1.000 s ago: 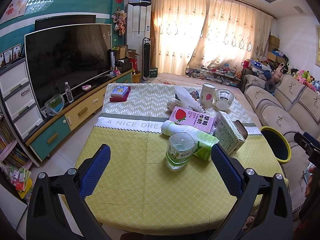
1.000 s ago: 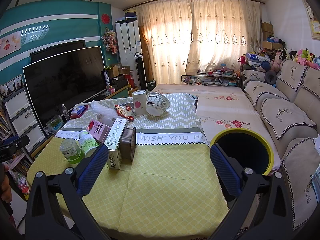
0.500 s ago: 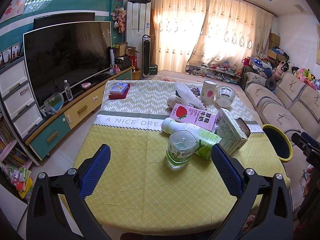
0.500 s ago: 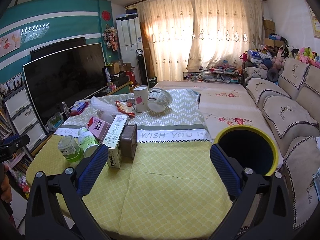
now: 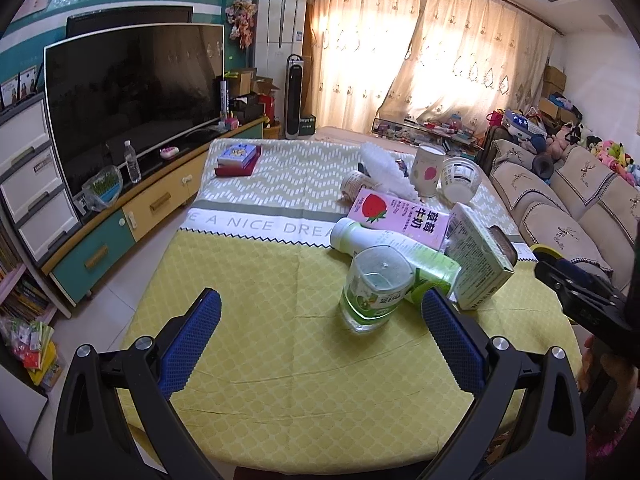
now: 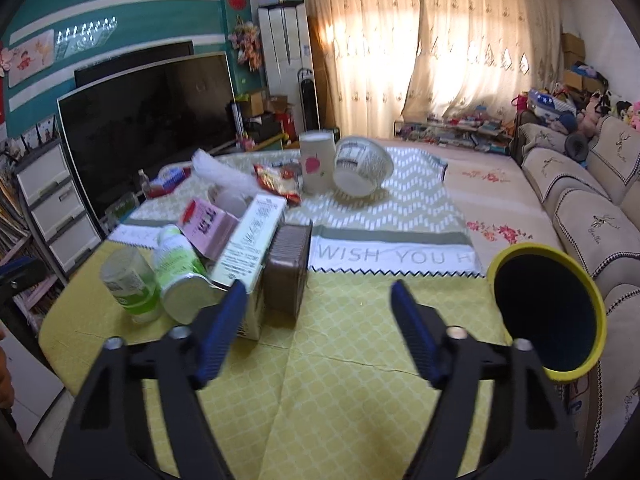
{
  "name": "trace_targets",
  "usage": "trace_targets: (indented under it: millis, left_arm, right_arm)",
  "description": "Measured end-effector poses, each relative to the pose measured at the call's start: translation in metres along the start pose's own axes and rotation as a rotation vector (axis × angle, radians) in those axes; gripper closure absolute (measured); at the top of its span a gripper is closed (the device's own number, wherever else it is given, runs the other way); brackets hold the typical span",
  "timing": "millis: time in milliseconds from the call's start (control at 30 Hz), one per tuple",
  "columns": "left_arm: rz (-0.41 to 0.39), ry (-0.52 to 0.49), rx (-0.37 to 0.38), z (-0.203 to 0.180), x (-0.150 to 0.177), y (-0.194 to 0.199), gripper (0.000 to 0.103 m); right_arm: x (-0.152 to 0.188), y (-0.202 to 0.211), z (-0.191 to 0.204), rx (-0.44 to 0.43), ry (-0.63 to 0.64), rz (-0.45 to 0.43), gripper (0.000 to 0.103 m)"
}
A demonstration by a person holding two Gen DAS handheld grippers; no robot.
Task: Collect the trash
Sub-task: 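Reach the right tool to the white paper carton and close on it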
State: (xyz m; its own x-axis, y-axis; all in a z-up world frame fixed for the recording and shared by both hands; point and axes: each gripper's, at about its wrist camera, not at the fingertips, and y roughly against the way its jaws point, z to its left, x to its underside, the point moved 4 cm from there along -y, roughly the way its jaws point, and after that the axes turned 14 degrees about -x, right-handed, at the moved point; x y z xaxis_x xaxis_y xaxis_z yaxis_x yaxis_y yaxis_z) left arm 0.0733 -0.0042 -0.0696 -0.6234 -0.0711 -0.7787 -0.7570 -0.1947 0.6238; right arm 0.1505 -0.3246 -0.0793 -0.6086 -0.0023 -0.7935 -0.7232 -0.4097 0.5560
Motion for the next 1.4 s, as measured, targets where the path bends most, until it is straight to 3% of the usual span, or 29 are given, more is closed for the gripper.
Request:
trace_targets:
  millis: [100, 300, 467, 667, 1000, 1400]
  left_arm:
    - [0.014, 0.0, -0.002, 0.0, 0.001, -0.008, 0.004]
    - [0.022, -0.002, -0.008, -0.002, 0.0, -0.018, 0.004]
    - [0.033, -0.006, -0.002, -0.007, 0.0, -0.024, 0.004]
    - [0.034, -0.004, -0.008, -0.004, 0.001, -0.025, 0.004]
    - [0.049, -0.003, -0.006, -0.003, 0.004, -0.029, 0.004]
    - [0.052, -0.01, -0.004, -0.007, 0.005, -0.031, 0.004]
  right_arm:
    - [0.001, -0.008, 0.001, -0.039, -0.021, 0.017, 0.049]
    - [-0.002, 0.003, 0.016, -0.113, -0.016, -0.039, 0.049]
    - [0.002, -0.017, 0.032, -0.16, -0.003, 0.026, 0.054]
    - [0.002, -0.039, 0.037, -0.171, -0.023, 0.068, 0.057]
    - [0.002, -0.064, 0.035, -0.141, -0.052, 0.08, 0.071]
    - [-0.01, -0.032, 0.039, -0.151, -0.03, -0.031, 0.076]
